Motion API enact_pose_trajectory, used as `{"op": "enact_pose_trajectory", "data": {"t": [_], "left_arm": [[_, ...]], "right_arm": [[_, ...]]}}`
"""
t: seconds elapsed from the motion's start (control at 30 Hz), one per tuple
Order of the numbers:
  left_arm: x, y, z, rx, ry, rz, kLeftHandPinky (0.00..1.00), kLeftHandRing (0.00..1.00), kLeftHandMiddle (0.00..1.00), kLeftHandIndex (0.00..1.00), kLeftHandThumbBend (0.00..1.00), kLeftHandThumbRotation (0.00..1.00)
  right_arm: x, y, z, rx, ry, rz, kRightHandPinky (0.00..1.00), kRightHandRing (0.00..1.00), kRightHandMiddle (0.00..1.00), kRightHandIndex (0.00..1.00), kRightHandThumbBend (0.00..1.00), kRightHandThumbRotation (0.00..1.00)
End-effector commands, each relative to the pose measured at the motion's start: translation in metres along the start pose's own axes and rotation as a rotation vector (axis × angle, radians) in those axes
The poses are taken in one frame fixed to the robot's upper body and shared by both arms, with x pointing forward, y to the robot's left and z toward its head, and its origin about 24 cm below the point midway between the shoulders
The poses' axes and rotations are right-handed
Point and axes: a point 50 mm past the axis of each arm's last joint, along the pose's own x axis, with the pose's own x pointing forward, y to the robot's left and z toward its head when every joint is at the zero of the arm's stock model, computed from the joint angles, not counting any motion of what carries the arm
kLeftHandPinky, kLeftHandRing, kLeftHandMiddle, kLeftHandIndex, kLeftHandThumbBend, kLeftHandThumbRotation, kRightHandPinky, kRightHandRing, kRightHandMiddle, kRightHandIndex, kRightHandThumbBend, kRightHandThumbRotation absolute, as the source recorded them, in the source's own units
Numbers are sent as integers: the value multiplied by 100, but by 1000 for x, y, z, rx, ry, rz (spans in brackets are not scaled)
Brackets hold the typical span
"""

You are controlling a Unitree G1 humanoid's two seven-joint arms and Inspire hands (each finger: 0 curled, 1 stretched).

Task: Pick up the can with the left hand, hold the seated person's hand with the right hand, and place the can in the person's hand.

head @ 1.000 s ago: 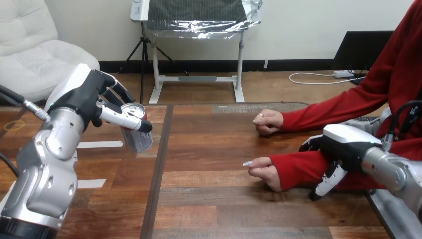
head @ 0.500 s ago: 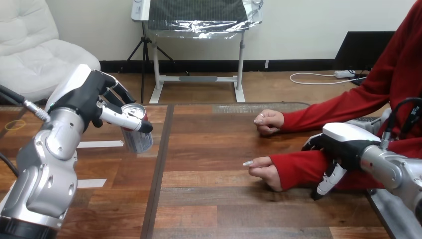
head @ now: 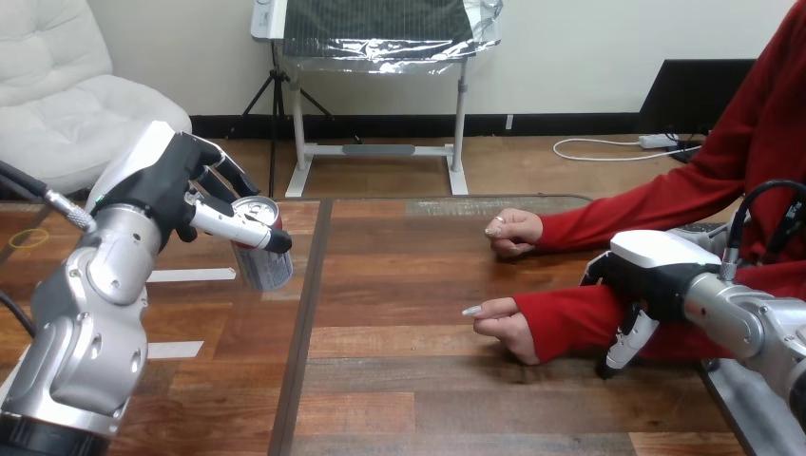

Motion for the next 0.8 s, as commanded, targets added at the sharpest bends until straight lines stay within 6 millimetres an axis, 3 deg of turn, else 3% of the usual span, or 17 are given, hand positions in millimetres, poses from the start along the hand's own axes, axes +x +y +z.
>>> {"op": "enact_pose_trajectory", "data": {"t": [0.0,0.43,0.77], "left_arm": [[-4,24,20,8,-94,91,25,33,40,42,78,0],[-5,24,21,10,-103,88,23,32,39,42,78,0],[-4,24,21,8,-97,90,23,32,39,42,78,0]], "right_arm": [[5,-19,14,21,-49,-80,38,47,55,59,88,2],[5,-15,14,47,-61,-99,32,39,47,51,81,0],[5,-14,15,56,-75,-114,34,40,47,48,75,1]]}}
